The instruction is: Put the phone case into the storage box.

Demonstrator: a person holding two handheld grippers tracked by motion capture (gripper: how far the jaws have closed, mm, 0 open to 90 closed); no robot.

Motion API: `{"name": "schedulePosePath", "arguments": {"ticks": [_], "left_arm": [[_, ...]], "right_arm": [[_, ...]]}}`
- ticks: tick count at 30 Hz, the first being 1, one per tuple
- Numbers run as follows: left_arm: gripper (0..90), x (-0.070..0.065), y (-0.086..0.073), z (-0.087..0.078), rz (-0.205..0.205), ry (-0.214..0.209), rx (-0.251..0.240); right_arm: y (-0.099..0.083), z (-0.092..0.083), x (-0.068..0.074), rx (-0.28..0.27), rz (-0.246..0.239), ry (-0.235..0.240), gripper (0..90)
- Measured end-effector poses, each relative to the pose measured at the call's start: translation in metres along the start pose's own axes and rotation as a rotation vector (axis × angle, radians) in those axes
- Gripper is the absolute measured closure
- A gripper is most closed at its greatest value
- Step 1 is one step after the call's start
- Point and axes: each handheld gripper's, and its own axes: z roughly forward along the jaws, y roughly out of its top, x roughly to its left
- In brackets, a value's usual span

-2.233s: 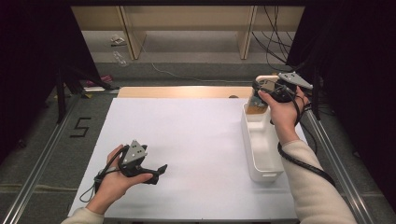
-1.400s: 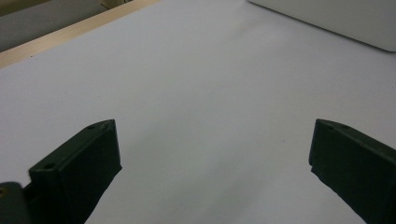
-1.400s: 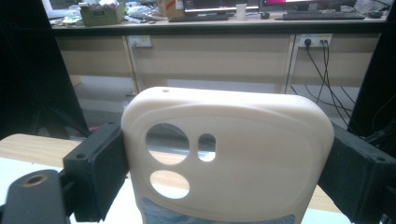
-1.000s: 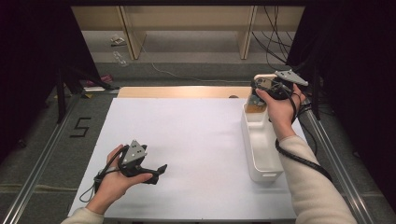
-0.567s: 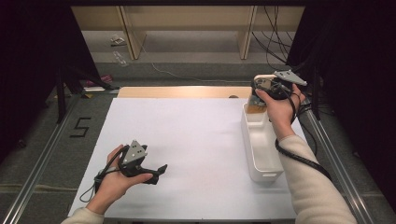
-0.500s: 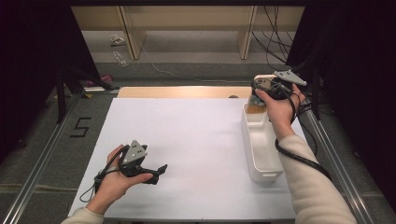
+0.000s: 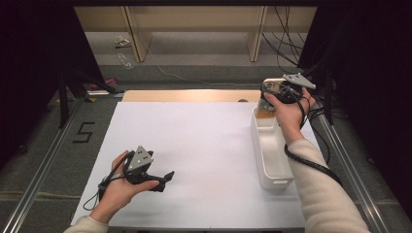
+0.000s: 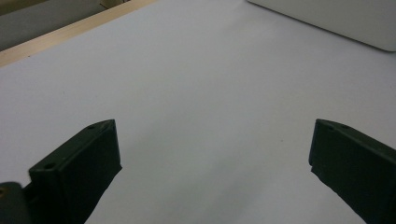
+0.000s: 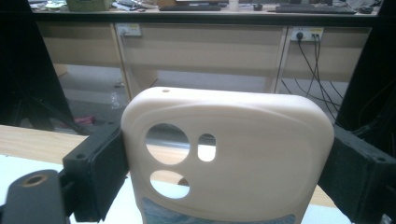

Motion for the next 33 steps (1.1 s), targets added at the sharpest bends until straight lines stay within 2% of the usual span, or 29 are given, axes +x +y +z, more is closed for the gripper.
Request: {"name": "schedulePosePath", "arguments": {"ticks": [33], "left_arm": [[1.3, 0.0005, -0.0002, 0.0000, 0.001, -0.002, 0.002]], "right_arm": [[-0.0086, 0.0085, 0.0026, 0.019, -0.007, -0.014, 12.0]]}}
